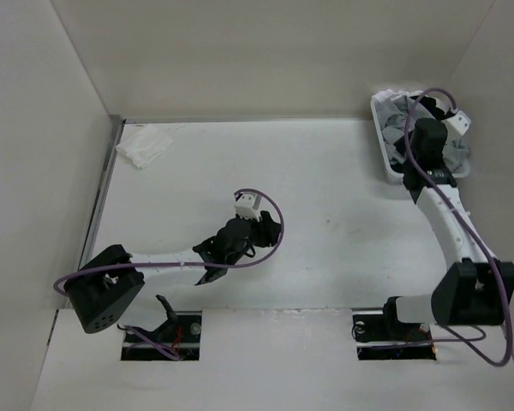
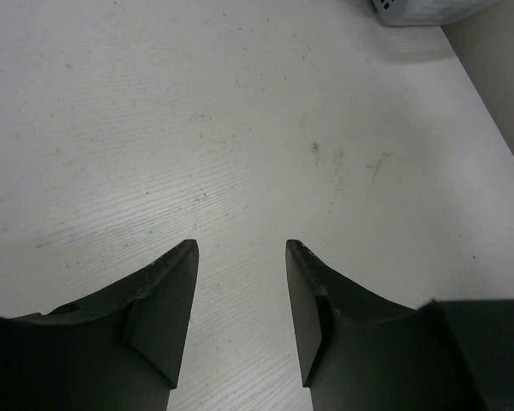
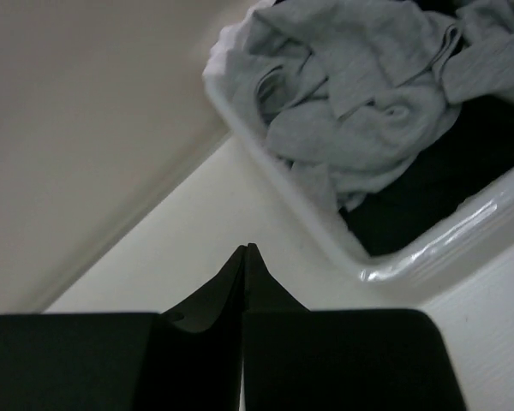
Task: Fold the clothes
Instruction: Grab the tank top from the pile
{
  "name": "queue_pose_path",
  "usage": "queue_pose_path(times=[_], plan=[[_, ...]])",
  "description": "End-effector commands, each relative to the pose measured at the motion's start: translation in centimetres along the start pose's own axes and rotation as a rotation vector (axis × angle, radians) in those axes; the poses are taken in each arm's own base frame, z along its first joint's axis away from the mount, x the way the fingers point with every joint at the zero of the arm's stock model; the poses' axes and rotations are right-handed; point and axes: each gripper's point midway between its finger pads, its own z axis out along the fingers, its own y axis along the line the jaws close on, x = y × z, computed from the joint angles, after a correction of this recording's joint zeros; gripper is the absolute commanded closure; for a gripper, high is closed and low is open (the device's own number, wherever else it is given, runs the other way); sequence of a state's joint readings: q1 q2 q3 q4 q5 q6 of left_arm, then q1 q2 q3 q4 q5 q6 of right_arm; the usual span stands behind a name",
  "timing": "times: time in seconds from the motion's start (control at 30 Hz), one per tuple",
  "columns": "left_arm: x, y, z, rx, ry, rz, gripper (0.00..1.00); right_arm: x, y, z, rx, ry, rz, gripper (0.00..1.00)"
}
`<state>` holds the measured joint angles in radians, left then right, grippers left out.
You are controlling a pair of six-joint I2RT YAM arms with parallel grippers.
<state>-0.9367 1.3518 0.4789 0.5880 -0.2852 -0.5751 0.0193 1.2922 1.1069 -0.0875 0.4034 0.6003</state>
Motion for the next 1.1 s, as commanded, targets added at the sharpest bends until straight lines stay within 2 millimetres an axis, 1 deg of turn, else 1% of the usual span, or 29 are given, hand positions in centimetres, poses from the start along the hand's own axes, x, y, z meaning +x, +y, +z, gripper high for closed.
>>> queue_pose_path(times=[0.0, 0.03, 0.07, 0.2, 0.23, 0.27, 0.3, 0.37, 0.4, 0.43, 0.53, 0.57, 0.6, 0.63, 0.67, 0.7, 0.73, 0.77, 0.8, 0.83, 0.9, 0.93, 0.97, 1.0, 1.03, 1.07], plan=[[-1.9, -0.3, 0.0, 0.028, -0.066, -0.023, 0.56, -0.4, -4.2, 6.6, 0.170, 0.069, -0.054, 0.91], [-2.0, -0.2, 0.0, 0.025, -0.067, -0.027, 0.55, -0.6, -4.8, 7.6, 0.191, 0.072, -0.057, 0.87], [-2.0, 0.0, 0.0, 0.022, -0.067, -0.031, 0.54, -0.6, -6.0, 9.7, 0.225, 0.086, -0.067, 0.78], [-2.1, 0.5, 0.1, 0.016, -0.073, -0.040, 0.51, -0.1, -8.8, 14.4, 0.289, 0.132, -0.106, 0.60], [-2.1, 0.6, 0.2, 0.014, -0.073, -0.040, 0.51, 0.2, -9.3, 15.2, 0.296, 0.144, -0.114, 0.58], [-1.9, 0.8, 0.3, 0.007, -0.068, -0.040, 0.51, 0.7, -10.0, 16.4, 0.302, 0.160, -0.126, 0.56], [-1.8, 0.9, 0.4, 0.005, -0.066, -0.040, 0.51, 1.0, -10.6, 17.1, 0.309, 0.170, -0.129, 0.54], [-1.6, 1.0, 0.6, 0.003, -0.064, -0.042, 0.51, 1.7, -11.5, 18.3, 0.324, 0.189, -0.127, 0.51], [-1.4, 1.0, 0.7, 0.003, -0.058, -0.041, 0.51, 1.8, -11.6, 18.6, 0.323, 0.193, -0.126, 0.51], [-1.3, 1.0, 0.8, 0.006, -0.051, -0.042, 0.51, 2.2, -11.9, 19.2, 0.324, 0.200, -0.120, 0.50], [-1.2, 1.1, 1.0, 0.008, -0.044, -0.048, 0.51, 2.6, -12.0, 20.2, 0.319, 0.201, -0.115, 0.50], [-1.2, 1.1, 1.0, 0.007, -0.046, -0.051, 0.51, 2.8, -12.0, 20.5, 0.321, 0.204, -0.115, 0.60], [-1.2, 1.1, 1.0, 0.009, -0.047, -0.053, 0.51, 2.9, -11.9, 20.6, 0.316, 0.204, -0.114, 0.73], [-1.2, 1.1, 1.1, 0.009, -0.046, -0.055, 0.51, 2.9, -11.7, 20.6, 0.313, 0.200, -0.113, 0.82], [-1.2, 1.1, 1.1, 0.011, -0.046, -0.055, 0.51, 2.4, -11.6, 20.5, 0.312, 0.187, -0.110, 0.92], [-1.2, 1.2, 1.1, 0.010, -0.044, -0.057, 0.51, 1.7, -11.2, 20.1, 0.306, 0.164, -0.100, 0.98], [-1.1, 1.2, 1.1, 0.011, -0.043, -0.057, 0.51, 0.5, -10.8, 19.5, 0.293, 0.125, -0.088, 1.00], [-1.2, 1.2, 1.2, 0.011, -0.043, -0.058, 0.51, -1.6, -9.4, 18.3, 0.256, 0.048, -0.081, 1.00], [-1.2, 1.1, 1.2, 0.011, -0.043, -0.060, 0.51, -3.1, -8.2, 17.3, 0.228, 0.003, -0.073, 1.00], [-1.1, 1.1, 1.2, 0.012, -0.042, -0.061, 0.51, -5.0, -6.4, 15.6, 0.191, -0.054, -0.063, 1.00], [-1.1, 1.1, 1.1, 0.016, -0.042, -0.063, 0.51, -7.4, -3.7, 12.8, 0.138, -0.110, -0.058, 1.00], [-1.1, 1.0, 1.1, 0.018, -0.043, -0.064, 0.51, -8.7, -1.8, 10.7, 0.097, -0.140, -0.055, 1.00], [-1.2, 0.9, 1.1, 0.020, -0.045, -0.065, 0.51, -9.6, -0.4, 9.0, 0.062, -0.165, -0.050, 1.00], [-1.3, 0.9, 1.1, 0.020, -0.046, -0.065, 0.51, -10.7, 1.4, 6.6, 0.020, -0.198, -0.044, 1.00], [-1.4, 0.9, 1.0, 0.022, -0.049, -0.068, 0.51, -11.5, 2.6, 4.8, -0.013, -0.218, -0.036, 1.00], [-1.4, 0.9, 1.0, 0.020, -0.052, -0.068, 0.51, -12.2, 4.3, 2.4, -0.064, -0.237, -0.026, 1.00]])
